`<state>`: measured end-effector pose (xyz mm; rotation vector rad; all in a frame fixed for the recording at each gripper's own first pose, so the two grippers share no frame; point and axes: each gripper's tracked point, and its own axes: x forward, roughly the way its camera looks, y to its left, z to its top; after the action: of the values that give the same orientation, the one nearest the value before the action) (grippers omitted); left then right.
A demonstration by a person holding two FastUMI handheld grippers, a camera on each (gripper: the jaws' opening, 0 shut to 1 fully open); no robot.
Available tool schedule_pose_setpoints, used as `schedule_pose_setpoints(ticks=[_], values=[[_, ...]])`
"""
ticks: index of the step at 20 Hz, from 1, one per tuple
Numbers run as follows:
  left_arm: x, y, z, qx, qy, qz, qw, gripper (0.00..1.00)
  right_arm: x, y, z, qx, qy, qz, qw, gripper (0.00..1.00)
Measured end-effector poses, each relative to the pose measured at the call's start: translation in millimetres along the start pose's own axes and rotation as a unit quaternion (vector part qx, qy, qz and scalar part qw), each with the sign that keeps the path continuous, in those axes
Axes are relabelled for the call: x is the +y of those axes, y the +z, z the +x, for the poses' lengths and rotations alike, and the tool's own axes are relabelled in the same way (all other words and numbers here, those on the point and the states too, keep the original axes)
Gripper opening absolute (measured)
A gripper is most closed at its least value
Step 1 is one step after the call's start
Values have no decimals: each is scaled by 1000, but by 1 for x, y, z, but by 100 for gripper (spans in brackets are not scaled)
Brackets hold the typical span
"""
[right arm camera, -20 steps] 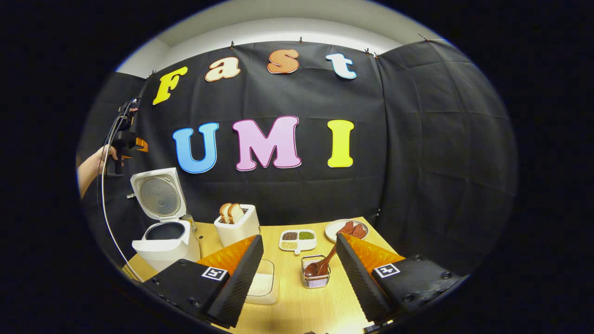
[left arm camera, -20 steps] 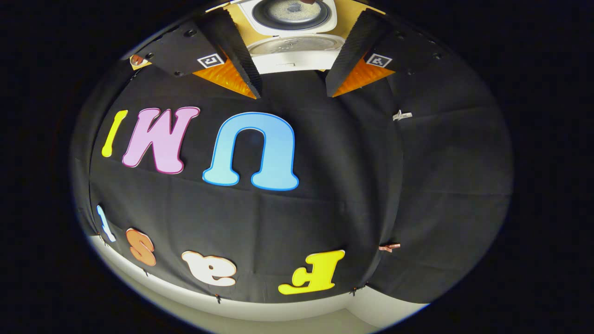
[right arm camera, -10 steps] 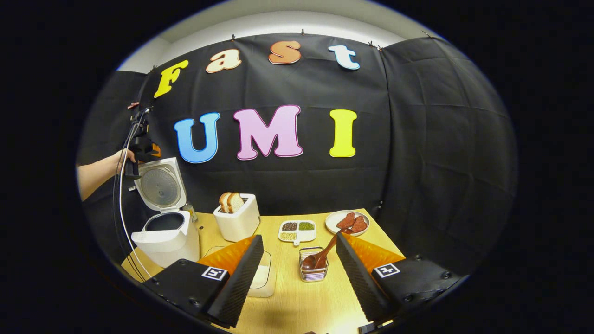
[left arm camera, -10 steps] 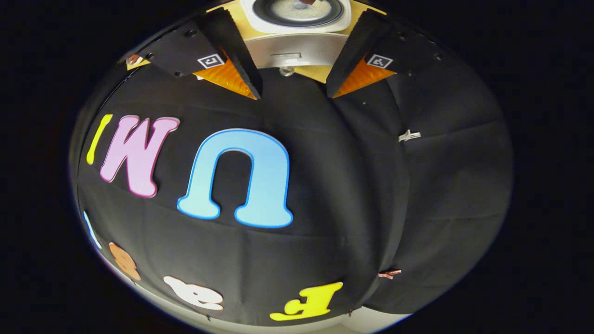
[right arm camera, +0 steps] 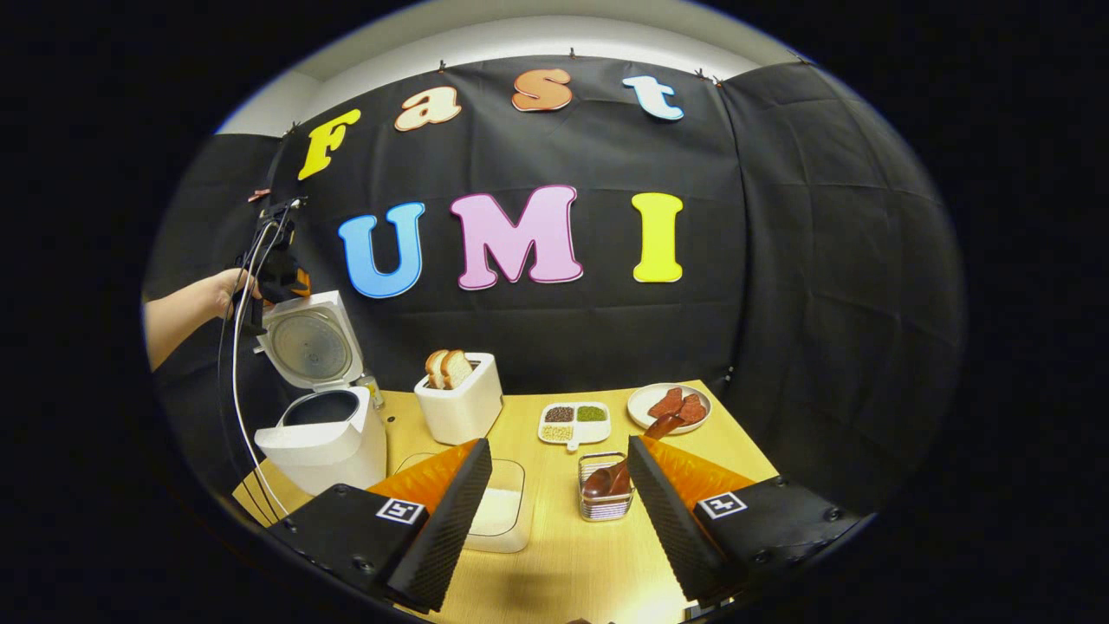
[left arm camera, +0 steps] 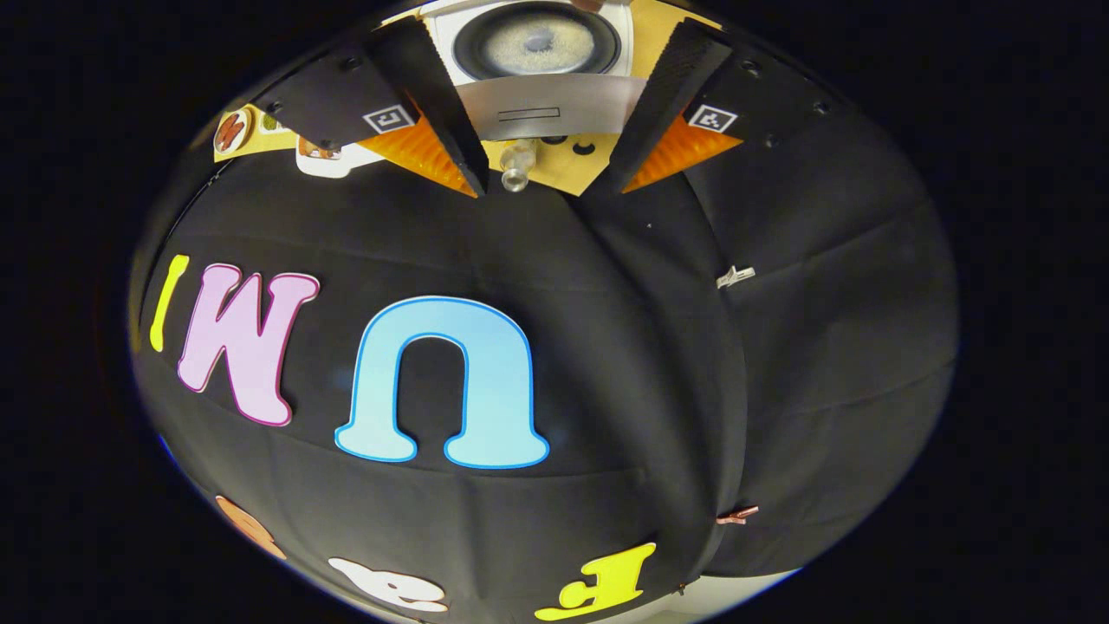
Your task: Close the left gripper, press the button to open the rice cooker; take a wooden spoon from the chopstick holder with the right hand, scoop a spoonful of rice and pour it into the rice cooker, then put the wooden spoon back into the chopstick holder.
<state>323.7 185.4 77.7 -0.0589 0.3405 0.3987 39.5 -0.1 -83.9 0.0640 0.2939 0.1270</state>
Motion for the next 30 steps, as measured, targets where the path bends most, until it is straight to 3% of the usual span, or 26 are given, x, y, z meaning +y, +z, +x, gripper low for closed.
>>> schedule_pose_setpoints(ticks=[12,21,30], values=[[-14,-136,-66,73,-24,-3,997,99,37,-21,-9,18,61,-12,998,98],[-25,-226,-72,117,-17,9,993,99,16,-31,-16,31,60,-14,998,98],[-32,-260,-61,117,-15,27,993,100,-9,-37,-6,41,73,-8,996,98]])
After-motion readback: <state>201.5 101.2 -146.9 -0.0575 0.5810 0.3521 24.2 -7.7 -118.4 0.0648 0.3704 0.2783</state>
